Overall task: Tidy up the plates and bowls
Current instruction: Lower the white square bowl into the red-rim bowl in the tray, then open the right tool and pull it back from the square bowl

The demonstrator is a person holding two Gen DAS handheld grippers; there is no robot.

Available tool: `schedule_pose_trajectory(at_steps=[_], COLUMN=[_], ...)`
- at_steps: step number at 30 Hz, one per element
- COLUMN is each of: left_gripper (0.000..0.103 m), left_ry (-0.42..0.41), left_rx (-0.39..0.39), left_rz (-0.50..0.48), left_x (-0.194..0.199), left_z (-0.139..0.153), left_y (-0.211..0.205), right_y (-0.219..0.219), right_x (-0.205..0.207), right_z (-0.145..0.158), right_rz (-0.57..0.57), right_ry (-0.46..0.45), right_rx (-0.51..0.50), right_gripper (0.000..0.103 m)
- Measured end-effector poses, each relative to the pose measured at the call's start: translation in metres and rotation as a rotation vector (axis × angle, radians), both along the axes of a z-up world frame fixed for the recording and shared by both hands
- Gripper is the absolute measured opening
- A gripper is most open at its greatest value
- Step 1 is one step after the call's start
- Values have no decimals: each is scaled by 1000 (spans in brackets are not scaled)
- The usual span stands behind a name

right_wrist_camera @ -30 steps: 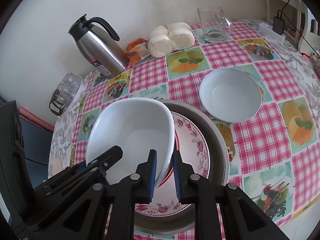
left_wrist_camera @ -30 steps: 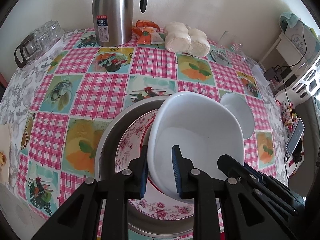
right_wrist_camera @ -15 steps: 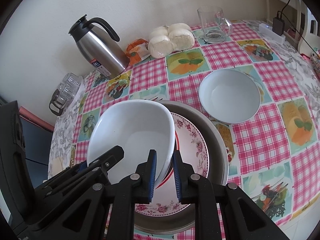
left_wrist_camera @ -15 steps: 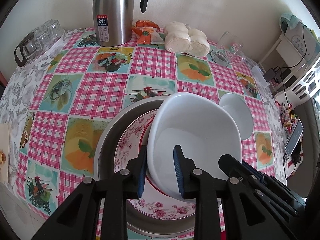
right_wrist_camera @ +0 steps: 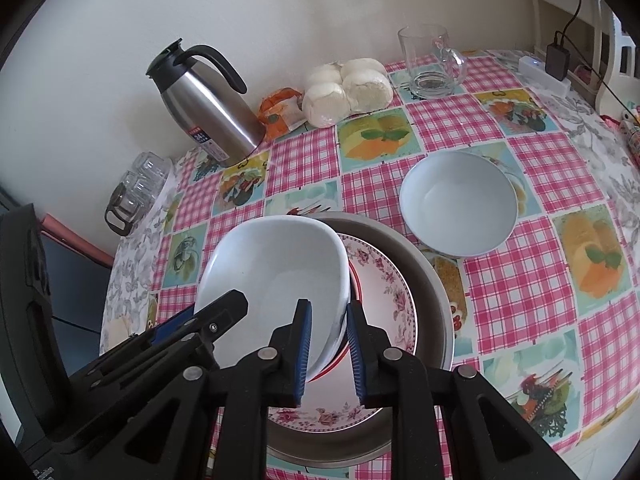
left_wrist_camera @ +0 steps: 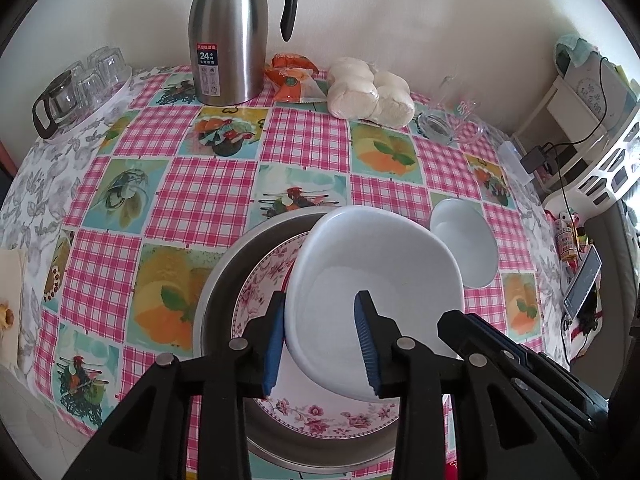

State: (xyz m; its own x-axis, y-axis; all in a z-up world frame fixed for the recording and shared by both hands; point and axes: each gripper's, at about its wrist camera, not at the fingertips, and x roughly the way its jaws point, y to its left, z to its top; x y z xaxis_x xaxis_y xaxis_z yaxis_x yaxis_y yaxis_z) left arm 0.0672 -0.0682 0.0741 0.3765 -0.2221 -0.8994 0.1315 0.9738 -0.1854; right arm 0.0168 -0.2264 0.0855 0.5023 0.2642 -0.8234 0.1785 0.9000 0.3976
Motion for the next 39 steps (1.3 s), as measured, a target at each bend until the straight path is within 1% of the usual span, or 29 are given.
schedule_pose_trajectory(at_steps=[11,15,19,22,23,24,26,29,31,33,34,35,37,39], left_gripper=[36,36,36,37,37,41,45,47,55,65,67,70,72,78], left_ry=[7,7,8,-7,-12,-19,-32,-61,-72,-79,-82,-85,-92,-92], left_rx=[7,-3,-7,-15,-18,-22,-27,-28,-29,-32,-31,-29,-12,-1], left_rz=[1,-1,-1,7,9,13,21,35,49,71,88,97,125,144], left_x=[1,1,1,0,0,-1,-1,-3,-3,-3,-3,-3,-3,-2], left_z=[-2,-2,-1,2,5,7,12,20,23,25,26,27,27,26], left_y=[0,0,0,2,3,5,7,10,12,15,18,19,24,26], right_y=[0,0,-1,-3,-4,-5,-8,-14,-18,-21,-23,-25,-27,-30], right_x=[-2,-3,-4,-5,-6,-6,-8,-8,-8,-8,-8,-8,-7,-7], right_z=[7,10,10,13,15,17,18,19,18,18,18,18,17,16], right_rz=[0,9,3,-2,-5,-9,-20,-42,-53,-70,-84,-99,-107,-108], right_ry=[-22,-40,-38,-49,-54,-61,-66,-65,-62,-57,-54,-53,-52,-50], right_rx=[2,27,25,21,20,18,16,8,2,-11,-20,-29,-39,-36], right_gripper=[22,22,22,22,22,22,22,26,27,39,56,70,73,76])
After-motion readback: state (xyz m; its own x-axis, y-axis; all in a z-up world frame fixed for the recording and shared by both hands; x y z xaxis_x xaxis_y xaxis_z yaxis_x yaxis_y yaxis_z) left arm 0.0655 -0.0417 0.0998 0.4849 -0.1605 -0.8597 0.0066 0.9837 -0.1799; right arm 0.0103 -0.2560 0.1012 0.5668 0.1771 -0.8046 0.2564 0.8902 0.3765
